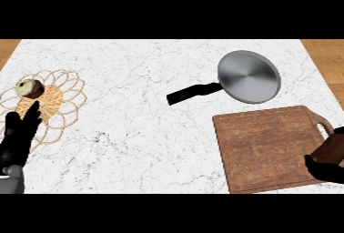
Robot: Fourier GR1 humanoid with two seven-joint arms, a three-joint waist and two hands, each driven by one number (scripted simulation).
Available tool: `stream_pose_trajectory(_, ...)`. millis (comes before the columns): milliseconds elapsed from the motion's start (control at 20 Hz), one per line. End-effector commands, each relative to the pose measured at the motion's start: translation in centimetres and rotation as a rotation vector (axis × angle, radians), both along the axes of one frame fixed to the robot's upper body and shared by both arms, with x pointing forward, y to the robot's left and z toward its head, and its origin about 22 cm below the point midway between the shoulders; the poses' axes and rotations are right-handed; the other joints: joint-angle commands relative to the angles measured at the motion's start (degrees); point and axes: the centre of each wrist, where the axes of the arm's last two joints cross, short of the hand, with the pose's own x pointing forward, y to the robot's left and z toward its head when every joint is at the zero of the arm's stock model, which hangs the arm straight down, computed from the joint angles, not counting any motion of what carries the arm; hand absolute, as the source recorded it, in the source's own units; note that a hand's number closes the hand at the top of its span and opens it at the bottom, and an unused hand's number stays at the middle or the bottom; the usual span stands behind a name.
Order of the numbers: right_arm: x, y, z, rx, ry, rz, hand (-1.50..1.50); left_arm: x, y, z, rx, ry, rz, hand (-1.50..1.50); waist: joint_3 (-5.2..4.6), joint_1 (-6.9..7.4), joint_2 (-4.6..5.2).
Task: Pick the sweet potato from the cutting board and place it in the pan
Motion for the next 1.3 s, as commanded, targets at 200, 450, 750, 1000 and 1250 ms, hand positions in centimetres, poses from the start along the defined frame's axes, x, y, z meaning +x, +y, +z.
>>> stream_pose_trajectory(200,-0.4,1.6,3.6,-0.023,-0.287,0.046,1.5,0.3,-2.1,0.6,0.009,-0.011,-0.049,0.0,0.06,2.53,0.58)
stream_pose_trajectory(450,3.9,3.2,4.2,0.051,-0.348,0.043,1.5,1.8,-3.2,0.1,-0.012,-0.001,-0.057,0.0,0.03,2.69,0.74)
stream_pose_trajectory(750,10.4,2.0,3.1,0.143,-0.386,0.022,1.5,2.1,0.1,1.6,0.0,-0.014,-0.055,0.0,0.05,3.12,0.9)
stream_pose_trajectory(1000,15.3,2.0,3.0,0.253,-0.402,0.008,1.5,3.4,-0.2,2.8,-0.007,-0.017,-0.054,0.0,0.07,3.35,0.97)
stream_pose_trajectory(1250,19.2,1.5,-0.2,0.29,-0.353,-0.012,1.5,2.5,-2.5,0.4,0.0,-0.021,-0.058,0.0,0.09,3.99,1.21)
